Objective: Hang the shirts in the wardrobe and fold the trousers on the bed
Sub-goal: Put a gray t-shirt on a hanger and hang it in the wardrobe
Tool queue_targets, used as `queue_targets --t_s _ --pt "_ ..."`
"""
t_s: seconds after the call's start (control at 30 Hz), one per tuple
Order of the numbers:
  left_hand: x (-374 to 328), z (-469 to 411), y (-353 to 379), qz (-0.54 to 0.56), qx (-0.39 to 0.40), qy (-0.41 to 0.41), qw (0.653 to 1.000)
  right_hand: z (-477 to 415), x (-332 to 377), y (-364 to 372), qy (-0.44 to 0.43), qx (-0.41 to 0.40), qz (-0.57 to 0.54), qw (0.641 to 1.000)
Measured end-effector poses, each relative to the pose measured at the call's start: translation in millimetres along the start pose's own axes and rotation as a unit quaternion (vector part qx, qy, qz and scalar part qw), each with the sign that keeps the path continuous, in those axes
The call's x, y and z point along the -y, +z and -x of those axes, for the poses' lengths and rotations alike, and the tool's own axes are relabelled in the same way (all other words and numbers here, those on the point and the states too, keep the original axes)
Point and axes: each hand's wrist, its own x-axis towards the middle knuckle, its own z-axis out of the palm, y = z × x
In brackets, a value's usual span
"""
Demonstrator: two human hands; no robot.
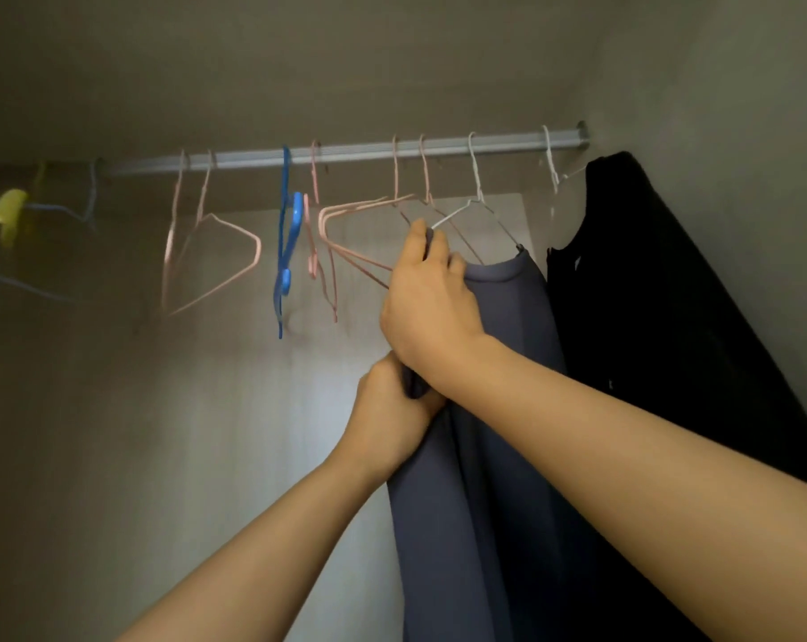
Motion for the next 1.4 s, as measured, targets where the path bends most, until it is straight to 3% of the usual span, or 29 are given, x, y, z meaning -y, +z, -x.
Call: queue_targets --t_s 0.3,0.6,0.77,0.9,1.0,1.07,1.2,1.4 --pt "-8 58 -15 0.011 0.061 -0.013 0.998 42 -4 -30 -0.053 0.018 0.157 0.986" --pt "-43 130 5 0.020 0.197 -0.016 0.980 102 -9 -70 0.005 0.063 0.282 0.957" --pt "-55 166 -1 0.054 0.243 -0.045 0.967 140 -6 -87 -0.065 0.076 0.318 0.943" --pt "-54 197 -21 0.006 0.249 -0.062 0.966 179 -5 -93 -0.120 0.117 0.283 0.944" --pt "-48 225 -50 -0.094 0.249 -0.092 0.959 211 -2 -98 -0.139 0.146 0.249 0.947" --pt "-46 249 -69 -0.156 0.231 -0.116 0.953 235 1 -100 -0.162 0.160 0.215 0.950" --pt "-57 306 -101 -0.166 0.163 -0.217 0.948 294 11 -100 -0.213 0.204 0.141 0.945" --pt "-98 409 -146 -0.251 0.117 -0.303 0.912 381 42 -97 -0.259 0.253 -0.007 0.932"
